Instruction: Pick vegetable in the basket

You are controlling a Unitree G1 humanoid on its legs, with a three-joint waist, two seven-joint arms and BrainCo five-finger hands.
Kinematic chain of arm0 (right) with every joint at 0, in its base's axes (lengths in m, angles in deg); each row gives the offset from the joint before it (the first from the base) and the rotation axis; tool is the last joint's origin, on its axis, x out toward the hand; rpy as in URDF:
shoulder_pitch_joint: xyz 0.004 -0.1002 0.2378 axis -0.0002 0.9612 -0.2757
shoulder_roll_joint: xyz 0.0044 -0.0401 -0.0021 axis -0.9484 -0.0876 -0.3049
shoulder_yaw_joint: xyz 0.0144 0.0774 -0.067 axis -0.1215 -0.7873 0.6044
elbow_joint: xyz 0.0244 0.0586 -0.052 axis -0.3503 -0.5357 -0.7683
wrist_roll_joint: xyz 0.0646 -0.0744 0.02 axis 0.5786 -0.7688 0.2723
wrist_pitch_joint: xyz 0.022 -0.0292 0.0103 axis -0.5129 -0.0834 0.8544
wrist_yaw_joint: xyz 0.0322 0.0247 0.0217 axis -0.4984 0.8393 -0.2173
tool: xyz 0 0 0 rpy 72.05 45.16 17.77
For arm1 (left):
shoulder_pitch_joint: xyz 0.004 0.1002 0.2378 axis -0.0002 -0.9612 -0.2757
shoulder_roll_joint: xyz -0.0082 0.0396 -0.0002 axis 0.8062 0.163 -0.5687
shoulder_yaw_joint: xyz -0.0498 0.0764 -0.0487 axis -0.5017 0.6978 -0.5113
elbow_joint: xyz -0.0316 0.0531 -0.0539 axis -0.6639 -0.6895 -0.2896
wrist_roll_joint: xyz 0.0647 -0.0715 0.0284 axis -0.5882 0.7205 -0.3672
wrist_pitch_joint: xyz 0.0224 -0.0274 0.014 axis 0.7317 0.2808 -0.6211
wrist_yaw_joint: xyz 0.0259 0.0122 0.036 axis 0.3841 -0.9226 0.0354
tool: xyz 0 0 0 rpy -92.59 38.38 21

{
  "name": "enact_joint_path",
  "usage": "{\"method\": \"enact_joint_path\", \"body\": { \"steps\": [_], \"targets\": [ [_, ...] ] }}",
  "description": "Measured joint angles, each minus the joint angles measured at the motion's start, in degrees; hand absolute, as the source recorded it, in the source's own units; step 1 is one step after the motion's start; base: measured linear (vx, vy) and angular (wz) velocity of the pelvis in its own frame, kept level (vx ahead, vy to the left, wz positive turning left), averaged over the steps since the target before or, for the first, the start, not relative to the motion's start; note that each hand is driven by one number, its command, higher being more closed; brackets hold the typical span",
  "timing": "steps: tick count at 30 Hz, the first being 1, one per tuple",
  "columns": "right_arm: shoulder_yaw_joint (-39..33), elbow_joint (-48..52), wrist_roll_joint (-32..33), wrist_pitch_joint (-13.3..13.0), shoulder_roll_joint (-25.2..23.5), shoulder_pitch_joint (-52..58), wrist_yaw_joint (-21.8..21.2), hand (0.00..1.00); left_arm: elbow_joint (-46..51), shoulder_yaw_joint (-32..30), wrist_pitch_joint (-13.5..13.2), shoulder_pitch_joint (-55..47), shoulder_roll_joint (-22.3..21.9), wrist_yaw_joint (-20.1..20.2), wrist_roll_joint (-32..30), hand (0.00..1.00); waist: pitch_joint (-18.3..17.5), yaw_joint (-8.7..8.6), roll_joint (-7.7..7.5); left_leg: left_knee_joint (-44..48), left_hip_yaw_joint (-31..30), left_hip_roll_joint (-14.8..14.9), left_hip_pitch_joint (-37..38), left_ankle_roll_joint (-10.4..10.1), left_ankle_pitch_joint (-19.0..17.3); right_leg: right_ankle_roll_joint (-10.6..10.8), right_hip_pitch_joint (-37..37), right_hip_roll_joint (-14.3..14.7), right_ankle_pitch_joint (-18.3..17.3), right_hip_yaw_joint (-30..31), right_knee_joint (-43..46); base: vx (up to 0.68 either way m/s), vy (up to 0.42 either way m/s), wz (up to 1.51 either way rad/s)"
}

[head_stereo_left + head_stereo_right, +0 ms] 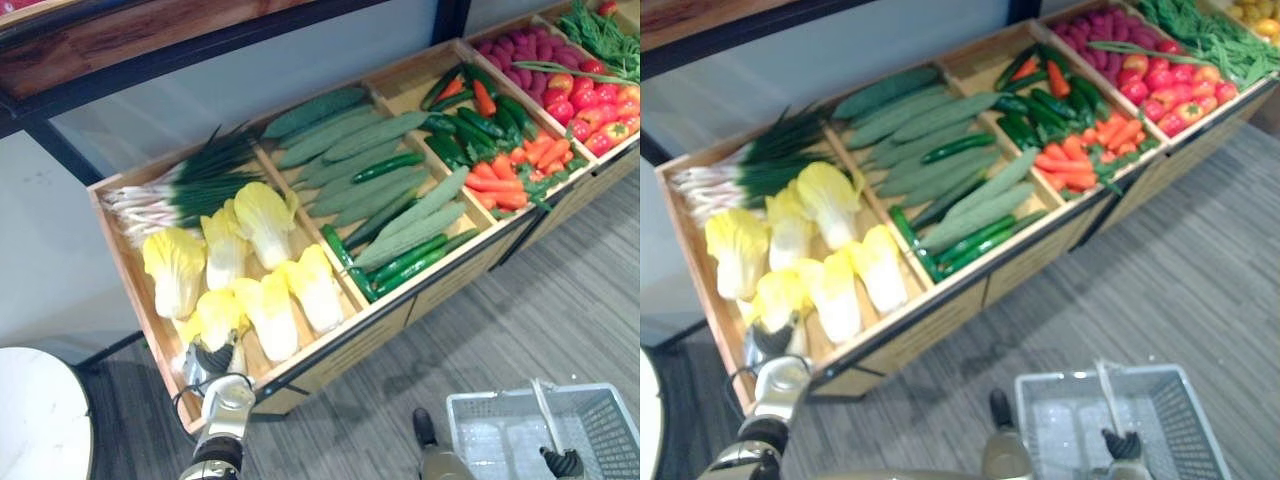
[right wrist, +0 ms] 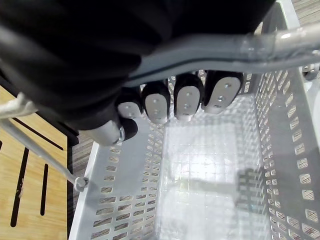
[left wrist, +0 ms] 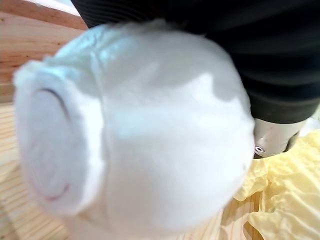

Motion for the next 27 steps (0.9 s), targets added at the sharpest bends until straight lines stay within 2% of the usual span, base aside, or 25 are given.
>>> {"method": "enact_joint_path", "body": {
  "steps": [7,12,14,22,27],
  "targets": [
    [-1.0,-1.6,0.0,0.1,0.0,0.0,-0.1,1.00,-1.1,0.1,-0.1,0.2,0.0,0.8,0.1,1.00,0.0,-0.05,-0.01,-0.1,-0.6,0.0,1.0,-0.1,-0.2,0.0,1.2,-0.2,0.0,-0.9,0.0,-0.05,-0.051,0.04],
    [-1.2,-1.7,0.0,0.2,0.0,0.5,-0.3,1.00,0.3,0.7,-0.4,0.2,-1.3,1.5,1.0,1.00,-0.1,-0.04,-0.02,-0.2,-3.7,-0.1,0.8,0.0,-0.2,0.0,2.6,-0.9,0.0,-3.5,0.0,-0.05,-0.048,0.25],
    [-1.2,-1.6,-0.1,0.2,0.0,0.6,-0.3,1.00,1.8,1.1,-0.4,-0.1,-2.0,2.2,1.1,1.00,-0.5,-0.04,0.42,-0.2,-5.1,-0.3,0.3,0.1,-0.1,0.1,2.8,-1.3,0.0,-4.6,0.0,-0.05,-0.040,0.29],
    [-3.6,-1.7,-0.1,1.3,-0.6,1.1,-0.4,1.00,10.1,1.1,-0.3,-4.4,-3.3,4.6,2.3,1.00,-1.1,0.22,-0.24,-0.2,-8.0,-0.4,-0.1,0.6,0.3,0.1,4.2,-1.9,0.0,-7.7,0.0,-0.04,-0.038,0.17],
    [-5.1,-1.7,-0.1,1.5,-2.1,2.4,-0.5,1.00,16.5,1.1,0.2,-8.5,-4.2,5.6,1.8,1.00,-2.4,1.54,-1.42,-0.3,-8.3,-0.7,-0.1,0.8,0.5,0.1,4.6,-2.3,0.0,-8.3,0.0,-0.04,-0.029,0.06]
  ]
}}
